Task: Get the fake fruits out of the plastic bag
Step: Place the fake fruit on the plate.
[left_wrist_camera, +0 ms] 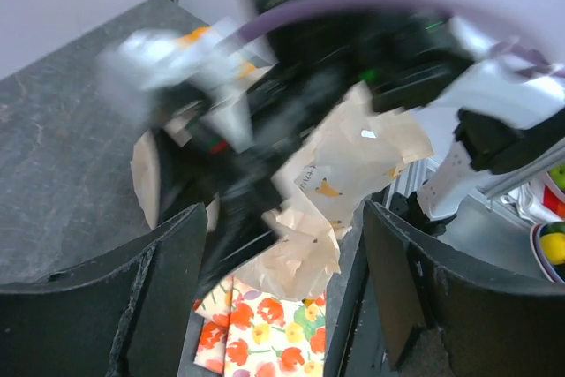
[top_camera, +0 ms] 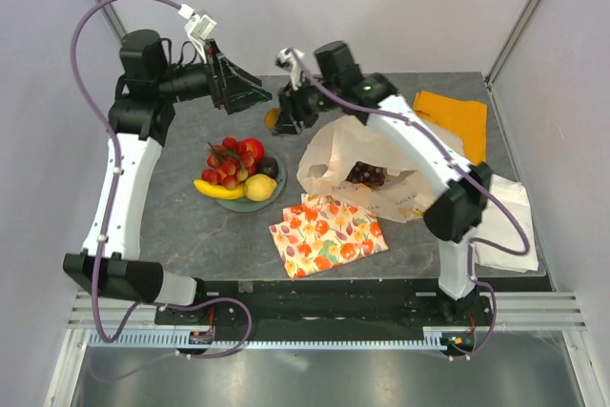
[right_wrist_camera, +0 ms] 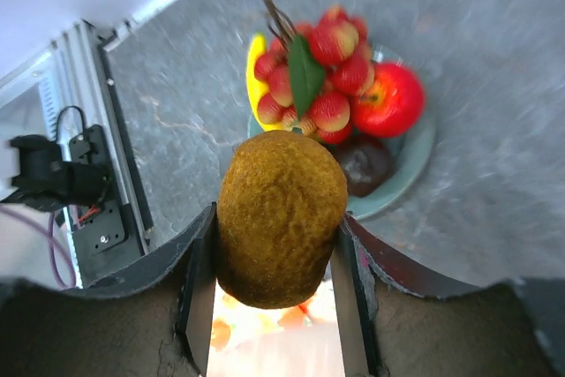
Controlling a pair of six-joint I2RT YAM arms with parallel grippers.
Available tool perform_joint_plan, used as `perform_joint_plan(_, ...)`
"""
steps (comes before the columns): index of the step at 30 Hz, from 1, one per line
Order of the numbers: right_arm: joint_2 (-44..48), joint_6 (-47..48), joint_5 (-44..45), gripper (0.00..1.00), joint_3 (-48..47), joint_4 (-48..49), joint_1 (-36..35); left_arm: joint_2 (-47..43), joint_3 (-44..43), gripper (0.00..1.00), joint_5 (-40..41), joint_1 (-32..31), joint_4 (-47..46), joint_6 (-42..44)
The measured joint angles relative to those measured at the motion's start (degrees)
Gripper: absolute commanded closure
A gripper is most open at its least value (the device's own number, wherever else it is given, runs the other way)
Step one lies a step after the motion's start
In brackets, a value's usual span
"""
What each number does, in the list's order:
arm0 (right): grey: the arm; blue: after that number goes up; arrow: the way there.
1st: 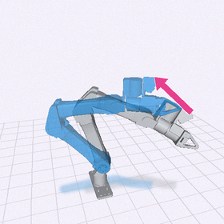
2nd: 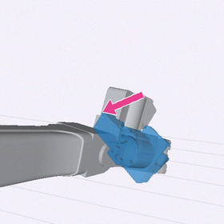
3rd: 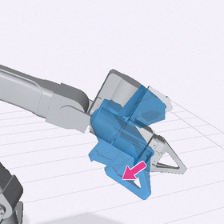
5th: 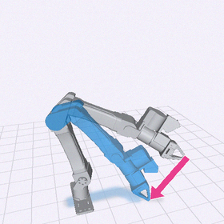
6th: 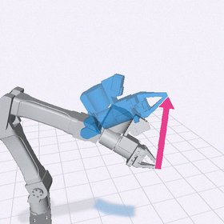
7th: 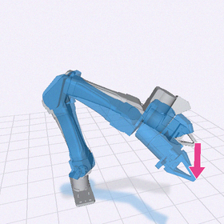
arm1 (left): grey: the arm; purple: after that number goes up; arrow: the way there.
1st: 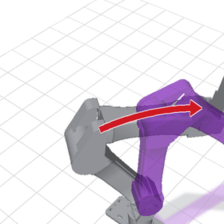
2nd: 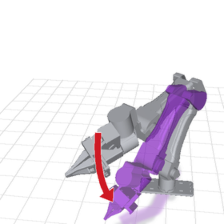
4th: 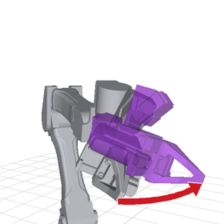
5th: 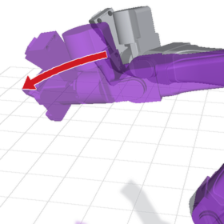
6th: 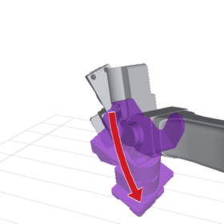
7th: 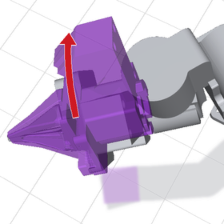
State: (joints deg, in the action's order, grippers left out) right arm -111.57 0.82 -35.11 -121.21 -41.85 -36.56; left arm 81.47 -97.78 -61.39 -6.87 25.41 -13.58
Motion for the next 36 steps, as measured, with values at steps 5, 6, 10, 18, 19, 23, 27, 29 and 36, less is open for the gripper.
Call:
perform_joint_plan(5, -11.23, -4.11, 3.10, 0.49, -0.83, 0.48, -3.26, -7.13, 3.80, 0.22, 0.94, 4.17, 0.90, 0.42)
perform_joint_plan(6, -12.55, -4.74, 3.52, 0.49, -0.83, 0.46, -3.76, -8.28, 4.50, 0.22, 1.22, 4.96, 1.18, 0.66)
perform_joint_plan(10, -15.08, -7.21, 4.52, 0.47, -0.81, 0.98, -5.31, -12.48, 7.54, 0.22, 1.51, 7.32, 2.25, 1.18)
perform_joint_plan(18, -18.12, -9.86, 5.79, 0.44, -2.16, 2.89, -7.02, -15.52, 11.21, 0.22, 1.70, 10.88, 3.23, 1.22)
perform_joint_plan(19, -18.71, -10.19, 6.08, 0.44, -2.16, 2.93, -7.10, -15.52, 11.32, 0.22, 1.77, 11.04, 3.28, 1.22)
perform_joint_plan(23, -20.70, -11.52, 7.17, 0.44, -2.14, 3.08, -7.17, -15.52, 11.34, 0.23, 1.88, 11.72, 3.39, 1.22)
perform_joint_plan(27, -21.88, -12.39, 8.57, 0.34, -2.14, 3.26, -7.15, -15.54, 11.39, 0.23, 1.92, 12.31, 3.41, 1.22)
perform_joint_plan(29, -22.18, -12.85, 9.14, 0.27, -2.14, 3.37, -7.15, -15.65, 11.54, 0.23, 1.92, 12.46, 3.39, 1.22)
perform_joint_plan(36, -22.67, -13.27, 10.03, 0.20, -2.16, 3.61, -7.39, -16.20, 11.93, 0.23, 1.92, 13.22, 3.65, 1.22)
